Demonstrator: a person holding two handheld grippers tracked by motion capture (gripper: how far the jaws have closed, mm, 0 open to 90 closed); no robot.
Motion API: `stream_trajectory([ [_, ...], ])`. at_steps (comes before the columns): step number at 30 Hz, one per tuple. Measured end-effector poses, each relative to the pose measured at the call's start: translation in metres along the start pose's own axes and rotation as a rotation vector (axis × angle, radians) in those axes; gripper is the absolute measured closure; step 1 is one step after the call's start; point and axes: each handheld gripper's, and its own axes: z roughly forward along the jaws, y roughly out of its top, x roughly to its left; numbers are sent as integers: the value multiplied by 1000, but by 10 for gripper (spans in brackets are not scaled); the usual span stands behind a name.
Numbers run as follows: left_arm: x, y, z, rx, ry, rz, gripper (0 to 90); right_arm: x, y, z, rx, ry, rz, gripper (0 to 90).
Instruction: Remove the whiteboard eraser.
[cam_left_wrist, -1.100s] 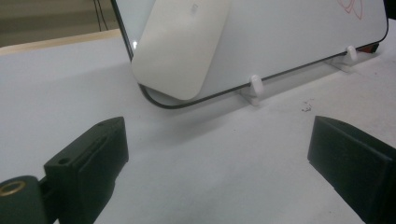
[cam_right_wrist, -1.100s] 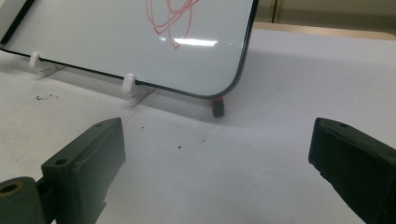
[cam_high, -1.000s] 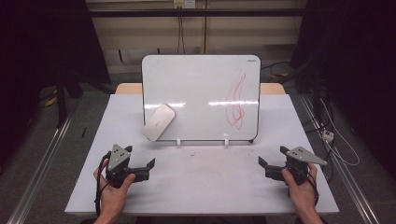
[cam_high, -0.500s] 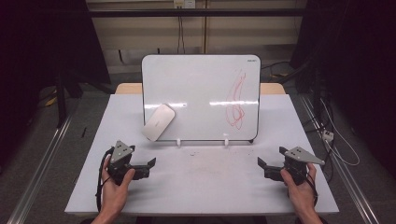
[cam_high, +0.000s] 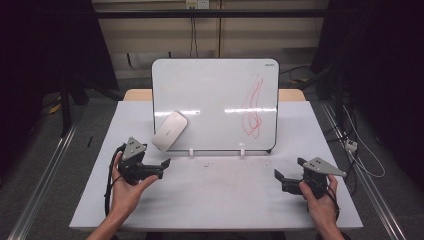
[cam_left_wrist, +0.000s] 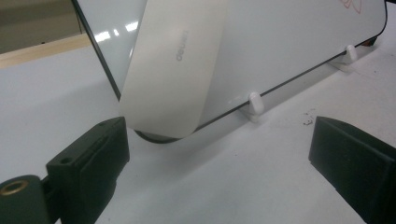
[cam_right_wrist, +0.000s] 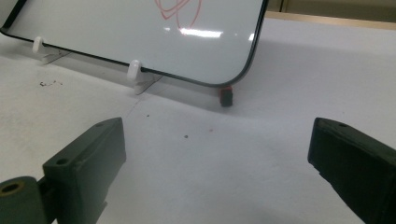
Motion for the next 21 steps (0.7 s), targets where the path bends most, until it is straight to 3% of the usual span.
stream_trajectory([
  [2, 1, 4, 2, 26, 10, 25, 51, 1, 1, -1, -5, 2, 6, 42],
  [8, 4, 17, 8, 16, 46, 47, 50, 2, 1, 0, -11, 12, 2, 42],
  [15, 1, 30, 23, 47, 103, 132, 57, 2, 1, 1, -7, 21, -1, 42],
  [18, 0, 34, 29, 58, 119, 145, 57, 3, 2, 3, -4, 25, 0, 42],
  [21, -1, 37, 35, 70, 153, 196, 68, 5, 3, 6, -1, 35, -13, 42],
])
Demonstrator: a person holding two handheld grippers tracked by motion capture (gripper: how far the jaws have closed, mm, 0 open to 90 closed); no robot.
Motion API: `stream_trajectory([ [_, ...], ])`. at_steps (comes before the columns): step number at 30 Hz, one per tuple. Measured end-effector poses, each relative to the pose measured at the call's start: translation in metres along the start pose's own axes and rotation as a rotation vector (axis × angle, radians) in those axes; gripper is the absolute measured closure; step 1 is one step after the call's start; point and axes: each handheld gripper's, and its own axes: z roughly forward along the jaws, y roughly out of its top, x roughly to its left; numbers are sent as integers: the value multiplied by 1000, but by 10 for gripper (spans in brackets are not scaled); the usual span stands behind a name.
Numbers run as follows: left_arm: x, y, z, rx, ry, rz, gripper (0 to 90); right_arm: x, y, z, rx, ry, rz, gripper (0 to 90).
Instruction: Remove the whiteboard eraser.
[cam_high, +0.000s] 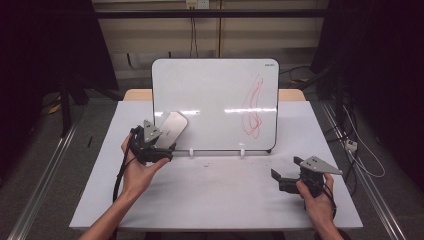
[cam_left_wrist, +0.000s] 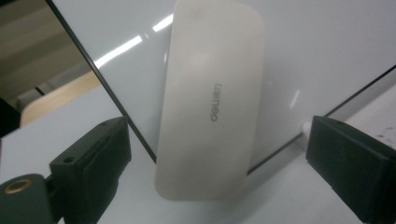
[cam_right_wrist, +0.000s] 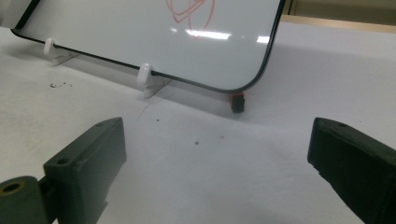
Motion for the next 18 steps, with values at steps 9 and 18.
stream_trajectory([
  [9, -4, 9, 19, 32, 38, 33, 128, 2, 1, 2, 3, 10, -2, 42],
  [18, -1, 12, 28, 37, 34, 22, 169, 4, 1, 2, 6, 14, -6, 42],
])
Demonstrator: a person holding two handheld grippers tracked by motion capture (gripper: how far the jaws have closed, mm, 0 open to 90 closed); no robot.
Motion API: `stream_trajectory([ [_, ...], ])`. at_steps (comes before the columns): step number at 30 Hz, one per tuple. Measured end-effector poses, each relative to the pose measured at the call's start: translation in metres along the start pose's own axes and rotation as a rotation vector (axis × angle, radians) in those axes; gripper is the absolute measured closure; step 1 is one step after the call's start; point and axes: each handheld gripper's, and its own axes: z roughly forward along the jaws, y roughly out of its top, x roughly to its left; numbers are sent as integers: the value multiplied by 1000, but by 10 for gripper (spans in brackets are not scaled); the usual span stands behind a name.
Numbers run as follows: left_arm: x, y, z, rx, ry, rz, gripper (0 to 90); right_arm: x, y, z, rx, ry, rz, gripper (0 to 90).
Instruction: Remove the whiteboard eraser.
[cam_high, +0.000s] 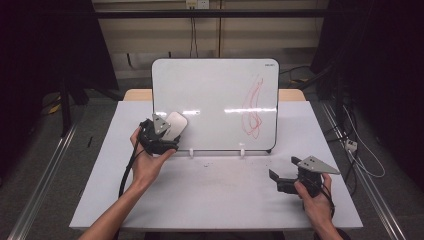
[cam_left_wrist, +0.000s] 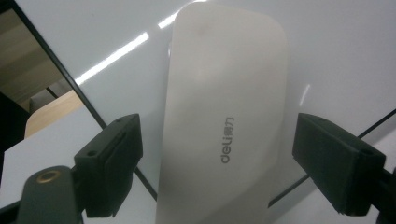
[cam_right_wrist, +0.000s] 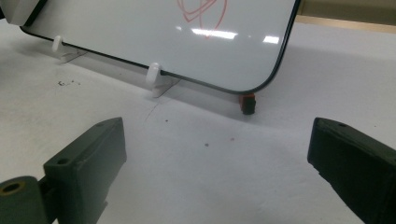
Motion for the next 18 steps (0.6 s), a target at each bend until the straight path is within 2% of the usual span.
stream_trajectory([
  [2, -2, 0, 1, -4, -9, -5, 186, 0, 0, 0, 1, -5, 2, 42],
  [4, -5, 1, 2, 3, 5, 10, 190, 0, 0, 0, 1, -7, 2, 42],
  [6, -5, 2, 4, 9, 1, 10, 201, 0, 0, 1, 2, -6, 1, 42],
  [8, -5, 1, 7, 17, 16, -2, 218, 1, 1, 1, 5, -4, -4, 42],
  [10, -3, 0, 12, 43, -3, -2, 232, 1, 1, 2, 5, -3, -6, 42],
  [12, -4, -1, 15, 56, 9, 22, 247, 2, 1, 3, 7, -2, -6, 42],
  [13, -4, -1, 14, 50, 18, 22, 279, 2, 1, 3, 7, 1, -5, 42],
  [14, -3, -1, 14, 50, 10, 4, 284, 1, 1, 3, 8, 2, -4, 42],
  [18, -3, -1, 14, 52, 13, 16, 287, 0, 0, 2, 7, -2, 0, 42],
])
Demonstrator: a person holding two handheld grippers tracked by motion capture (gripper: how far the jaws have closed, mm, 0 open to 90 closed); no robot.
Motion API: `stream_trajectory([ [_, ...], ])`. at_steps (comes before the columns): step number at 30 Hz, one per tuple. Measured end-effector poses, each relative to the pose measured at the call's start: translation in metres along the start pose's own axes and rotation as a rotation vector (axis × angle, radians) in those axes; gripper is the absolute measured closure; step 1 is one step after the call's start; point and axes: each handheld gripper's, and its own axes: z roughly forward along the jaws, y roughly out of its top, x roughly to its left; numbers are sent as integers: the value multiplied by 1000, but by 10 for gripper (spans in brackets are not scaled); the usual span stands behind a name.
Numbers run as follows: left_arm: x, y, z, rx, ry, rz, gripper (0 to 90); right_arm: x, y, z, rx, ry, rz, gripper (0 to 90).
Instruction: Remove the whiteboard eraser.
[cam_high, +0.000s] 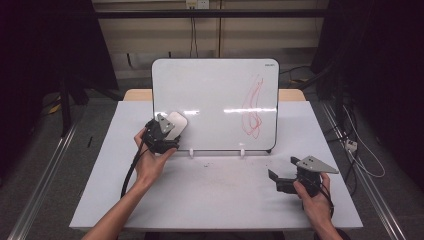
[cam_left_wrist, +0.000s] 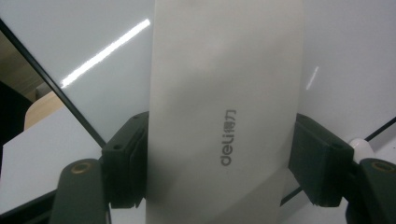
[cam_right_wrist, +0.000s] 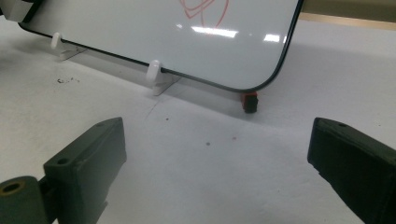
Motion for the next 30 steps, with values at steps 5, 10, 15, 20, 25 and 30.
stream_trajectory([
  [5, 0, 0, 0, -5, 1, 2, 286, 0, 0, 0, -1, -5, -4, 42],
  [10, 2, -1, 0, -9, -16, 2, 291, 1, 0, 0, 1, -6, -9, 42],
  [15, 3, -1, -1, -12, -26, 6, 295, 0, 0, -1, -3, -10, -3, 42],
  [20, 5, -2, -1, -20, -38, 1, 297, 1, 0, -1, -1, -11, -1, 42],
  [25, 8, -3, -2, -34, -62, -19, 298, 1, 1, 1, 2, -18, 0, 42],
  [30, 9, -4, -2, -39, -74, -45, 299, 1, 1, 1, 3, -16, -2, 43],
])
